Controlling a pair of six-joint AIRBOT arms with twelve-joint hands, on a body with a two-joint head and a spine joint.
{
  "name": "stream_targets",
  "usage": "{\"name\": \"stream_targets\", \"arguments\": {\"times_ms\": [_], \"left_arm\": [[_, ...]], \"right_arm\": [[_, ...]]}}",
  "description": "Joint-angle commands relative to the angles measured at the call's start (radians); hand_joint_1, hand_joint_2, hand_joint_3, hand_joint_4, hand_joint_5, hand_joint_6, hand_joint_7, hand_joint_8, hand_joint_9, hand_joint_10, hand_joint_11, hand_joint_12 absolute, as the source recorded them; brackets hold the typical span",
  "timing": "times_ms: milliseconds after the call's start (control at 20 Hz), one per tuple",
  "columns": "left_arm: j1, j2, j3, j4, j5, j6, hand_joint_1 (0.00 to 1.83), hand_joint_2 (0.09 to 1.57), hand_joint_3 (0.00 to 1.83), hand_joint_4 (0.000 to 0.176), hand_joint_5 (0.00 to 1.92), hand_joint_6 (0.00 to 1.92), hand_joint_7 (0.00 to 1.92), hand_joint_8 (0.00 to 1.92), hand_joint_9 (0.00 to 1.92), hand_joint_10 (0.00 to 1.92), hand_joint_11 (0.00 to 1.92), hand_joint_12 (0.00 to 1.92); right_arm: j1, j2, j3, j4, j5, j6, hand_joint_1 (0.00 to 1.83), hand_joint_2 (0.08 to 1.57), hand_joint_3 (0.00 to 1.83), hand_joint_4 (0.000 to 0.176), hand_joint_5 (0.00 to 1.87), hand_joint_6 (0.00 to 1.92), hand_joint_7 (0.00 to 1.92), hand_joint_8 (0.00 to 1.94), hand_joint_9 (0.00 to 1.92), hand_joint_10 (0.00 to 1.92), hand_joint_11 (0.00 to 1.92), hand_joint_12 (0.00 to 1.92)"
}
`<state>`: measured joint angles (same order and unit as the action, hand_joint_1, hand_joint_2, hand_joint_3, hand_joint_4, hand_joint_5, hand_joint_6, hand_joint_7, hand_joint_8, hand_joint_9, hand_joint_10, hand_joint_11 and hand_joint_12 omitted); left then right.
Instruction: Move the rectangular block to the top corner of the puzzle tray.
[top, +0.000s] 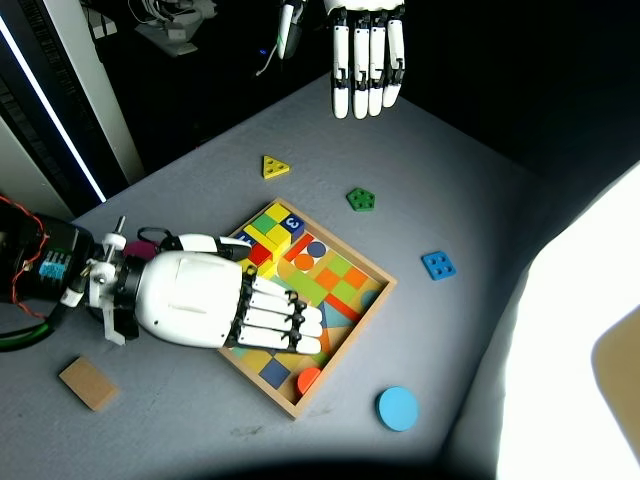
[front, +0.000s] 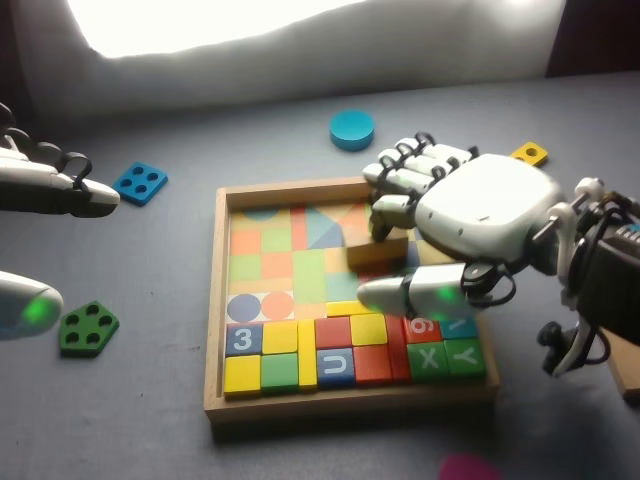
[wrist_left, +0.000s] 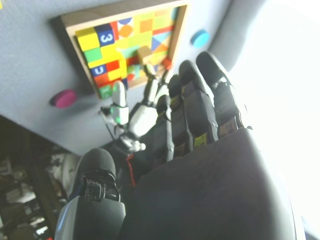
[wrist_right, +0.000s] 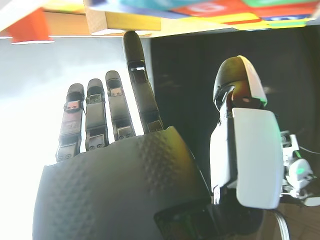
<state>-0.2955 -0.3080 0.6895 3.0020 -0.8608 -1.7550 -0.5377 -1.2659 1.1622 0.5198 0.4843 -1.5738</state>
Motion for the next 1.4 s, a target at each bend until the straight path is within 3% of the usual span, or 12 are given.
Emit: {"name": "stream_targets", "arguments": {"times_ms": [0, 850, 1350], "left_arm": [[-0.018, -0.003, 0.003, 0.010, 0.087, -0.002, 0.00, 1.29, 0.00, 0.046, 0.19, 0.00, 0.30, 0.01, 0.33, 0.01, 0.00, 0.87], [-0.017, -0.003, 0.008, 0.010, 0.087, -0.002, 0.00, 1.29, 0.00, 0.038, 0.20, 0.00, 0.29, 0.00, 0.34, 0.00, 0.00, 0.87], [-0.017, -0.003, 0.008, 0.010, 0.087, -0.002, 0.00, 1.28, 0.00, 0.043, 0.24, 0.01, 0.31, 0.01, 0.35, 0.00, 0.00, 0.87]], "right_arm": [[0.002, 0.001, 0.014, -0.004, 0.026, -0.008, 0.00, 1.12, 0.00, 0.000, 0.43, 0.71, 0.05, 0.00, 0.00, 0.00, 0.00, 0.00], [0.001, -0.016, 0.122, -0.004, 0.005, 0.007, 0.00, 1.11, 0.00, 0.000, 0.43, 0.72, 0.06, 0.01, 0.00, 0.00, 0.00, 0.00], [0.005, -0.036, 0.147, -0.004, 0.021, 0.007, 0.00, 1.12, 0.00, 0.000, 0.41, 0.72, 0.02, 0.00, 0.00, 0.00, 0.00, 0.00]]}}
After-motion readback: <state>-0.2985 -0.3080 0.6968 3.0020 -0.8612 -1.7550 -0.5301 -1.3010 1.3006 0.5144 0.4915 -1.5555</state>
